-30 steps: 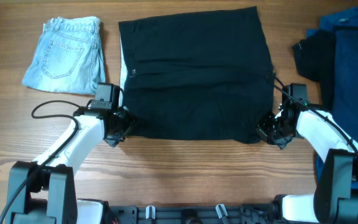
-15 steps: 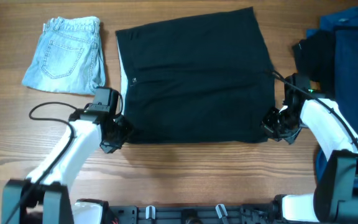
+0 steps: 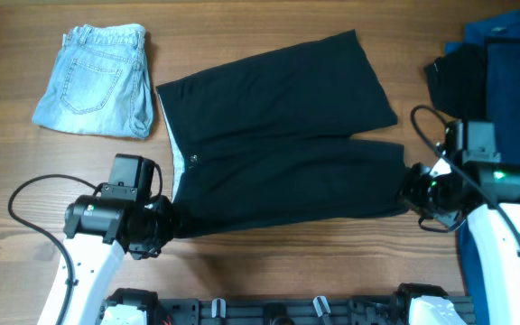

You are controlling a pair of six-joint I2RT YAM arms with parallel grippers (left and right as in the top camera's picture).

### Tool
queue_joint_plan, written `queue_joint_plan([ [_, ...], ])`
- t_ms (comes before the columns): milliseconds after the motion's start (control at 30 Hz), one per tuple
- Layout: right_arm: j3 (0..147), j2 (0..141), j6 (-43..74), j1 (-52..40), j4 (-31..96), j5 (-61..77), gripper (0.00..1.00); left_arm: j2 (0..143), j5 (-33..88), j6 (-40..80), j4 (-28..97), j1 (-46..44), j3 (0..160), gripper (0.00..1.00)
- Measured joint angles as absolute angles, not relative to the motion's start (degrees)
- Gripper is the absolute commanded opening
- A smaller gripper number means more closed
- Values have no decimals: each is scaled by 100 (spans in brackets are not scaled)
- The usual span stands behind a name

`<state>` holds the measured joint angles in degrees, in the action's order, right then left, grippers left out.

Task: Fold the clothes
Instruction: 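Lift the lower edge with both grippers and fold it up toward the top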

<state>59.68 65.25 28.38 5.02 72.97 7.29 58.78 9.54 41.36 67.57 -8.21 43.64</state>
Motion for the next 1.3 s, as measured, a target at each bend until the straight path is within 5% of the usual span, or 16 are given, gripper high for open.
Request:
queue_joint_plan([
  [467,8823,9041,2224,410,6316,899,4,8379,1063,3813,5616,-268,7730,4],
  [1000,8868,11332,2128,-211,2998,746,5,10344,814,3732,2869,49,7839,4],
  [1133,8868,12097,2110,-211,2082,790,22,11089,773,3723,2268,49,7839,6],
  [1167,8868,12182,2097,-211,1962,790,42,11192,746,3715,2189,49,7839,7],
  [1200,8868,12307,2088,-211,1741,788,78,11356,709,3712,2053,51,7839,16],
  [1233,8866,12372,2088,-211,1568,788,99,11526,670,3710,1929,51,7839,38],
  [1267,8866,12422,2084,-217,1240,790,100,11627,648,3693,1791,54,7839,49],
  [1300,8866,12431,2027,-226,1000,814,99,11692,622,3675,1616,60,7839,49],
])
